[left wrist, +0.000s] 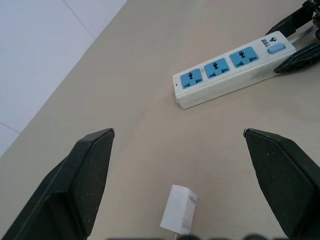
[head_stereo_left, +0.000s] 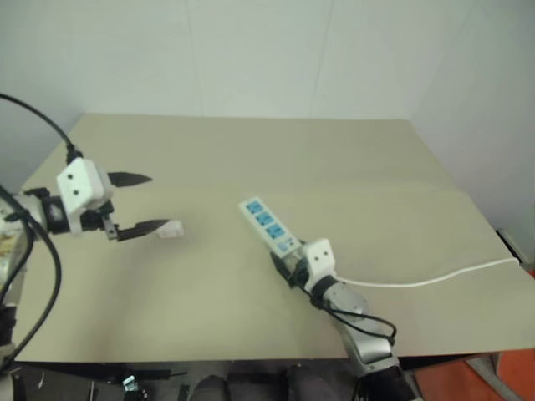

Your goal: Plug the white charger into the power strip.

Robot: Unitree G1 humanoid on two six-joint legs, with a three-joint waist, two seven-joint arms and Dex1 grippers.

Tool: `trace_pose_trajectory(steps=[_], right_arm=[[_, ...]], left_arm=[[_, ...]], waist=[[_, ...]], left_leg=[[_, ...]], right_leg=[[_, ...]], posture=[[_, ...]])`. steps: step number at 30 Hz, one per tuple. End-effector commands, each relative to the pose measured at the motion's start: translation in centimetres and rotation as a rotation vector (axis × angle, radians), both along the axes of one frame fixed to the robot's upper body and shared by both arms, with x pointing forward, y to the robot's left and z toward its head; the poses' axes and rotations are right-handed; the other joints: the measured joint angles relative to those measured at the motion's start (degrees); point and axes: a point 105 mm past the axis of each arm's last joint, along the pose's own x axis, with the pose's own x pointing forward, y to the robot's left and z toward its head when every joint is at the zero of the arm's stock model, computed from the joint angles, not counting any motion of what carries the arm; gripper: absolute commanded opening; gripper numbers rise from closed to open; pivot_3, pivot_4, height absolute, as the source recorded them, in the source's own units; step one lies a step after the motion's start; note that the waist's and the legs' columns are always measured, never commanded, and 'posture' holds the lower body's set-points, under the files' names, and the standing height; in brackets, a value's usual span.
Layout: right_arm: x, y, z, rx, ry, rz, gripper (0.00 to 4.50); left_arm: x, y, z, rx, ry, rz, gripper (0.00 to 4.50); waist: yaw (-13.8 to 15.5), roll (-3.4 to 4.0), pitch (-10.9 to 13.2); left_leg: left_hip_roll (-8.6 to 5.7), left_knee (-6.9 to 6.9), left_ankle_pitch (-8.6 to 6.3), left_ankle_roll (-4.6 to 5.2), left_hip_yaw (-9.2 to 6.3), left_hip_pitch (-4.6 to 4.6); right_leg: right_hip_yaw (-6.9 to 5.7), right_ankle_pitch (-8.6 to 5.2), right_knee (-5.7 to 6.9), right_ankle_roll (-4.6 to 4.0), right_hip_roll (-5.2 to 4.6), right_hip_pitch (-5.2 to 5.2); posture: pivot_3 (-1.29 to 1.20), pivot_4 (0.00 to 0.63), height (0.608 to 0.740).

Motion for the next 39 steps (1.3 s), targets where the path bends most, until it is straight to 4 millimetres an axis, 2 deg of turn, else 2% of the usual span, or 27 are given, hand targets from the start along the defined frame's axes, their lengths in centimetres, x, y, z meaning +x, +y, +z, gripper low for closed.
trace_pose_trajectory(steps=[1,7,11,14,16,21,26,32,39], right_arm=[[-1.7,0.2,-0.2,-0.015,-0.001,0.194,3.41],[-3.4,-1.8,1.5,-0.03,-0.017,0.488,3.41],[-3.9,-1.9,1.5,-0.149,-0.001,0.746,3.41],[-3.4,-1.3,1.2,-0.198,0.029,0.825,3.41],[-3.0,-0.7,0.8,-0.229,0.048,0.857,3.41],[-3.0,0.1,-0.2,-0.29,0.07,0.935,3.41],[-2.3,0.5,-0.5,-0.316,0.052,0.936,3.41],[-1.9,0.6,-0.7,-0.316,0.04,0.914,3.41],[-2.1,0.8,-1.2,-0.32,0.04,0.907,3.41]], left_arm=[[-0.3,-1.8,0.8,0.052,-0.047,-0.097,4.5],[1.7,-2.1,2.1,0.13,-0.034,-0.129,4.5],[4.8,-3.2,2.5,0.264,0.04,-0.114,4.5],[6.2,-4.1,2.5,0.375,0.055,-0.141,4.5],[6.3,-4.4,2.3,0.42,0.134,-0.194,4.5],[8.6,-3.5,1.5,0.612,0.307,-0.071,4.5],[9.2,-3.1,-0.5,0.792,0.442,-0.06,4.5],[9.4,-3.8,-2.4,0.86,0.498,-0.112,4.5],[10.1,-3.4,-4.4,0.948,0.527,-0.044,4.5]], waist=[[0.18,0.0,0.0],[0.89,-0.03,-0.01],[0.83,-0.02,0.0],[0.51,-0.02,0.0],[0.01,-0.02,0.0],[-0.06,-0.01,0.01],[-0.12,-0.01,0.01],[-0.23,-0.01,0.01],[-0.19,-0.01,0.0]], left_leg=[[-0.01,0.0,0.0,0.0,0.0,-0.01],[-0.07,0.05,0.0,0.0,-0.06,-0.21],[-0.1,0.16,0.0,0.01,-0.06,-0.17],[-0.08,0.29,0.0,0.01,-0.11,-0.15],[-0.06,0.28,0.0,0.02,-0.11,-0.19],[0.02,0.35,-0.02,0.05,-0.13,-0.37],[0.04,0.53,-0.08,0.14,-0.13,-0.41],[0.08,0.59,-0.08,0.14,-0.12,-0.37],[0.06,0.61,-0.08,0.14,-0.12,-0.23]], right_leg=[[0.0,0.0,-0.01,0.0,0.0,0.0],[-0.09,0.0,-0.13,0.0,-0.03,-0.02],[-0.1,-0.01,-0.1,0.01,0.0,0.03],[-0.08,-0.02,-0.06,0.06,0.1,0.1],[-0.03,0.01,-0.05,0.01,0.12,0.03],[0.05,0.02,-0.03,-0.02,0.3,-0.16],[0.07,0.02,-0.01,-0.01,0.32,-0.12],[0.12,0.02,0.23,-0.01,0.37,-0.15],[0.16,0.01,0.46,0.01,0.38,-0.11]], posture=[[0.0,0.15,0.74],[0.0,0.15,0.74],[0.0,0.15,0.74],[0.0,0.15,0.74],[0.0,0.15,0.74],[0.0,0.15,0.74],[0.0,0.15,0.74],[0.0,0.15,0.74],[0.0,0.15,0.74]])
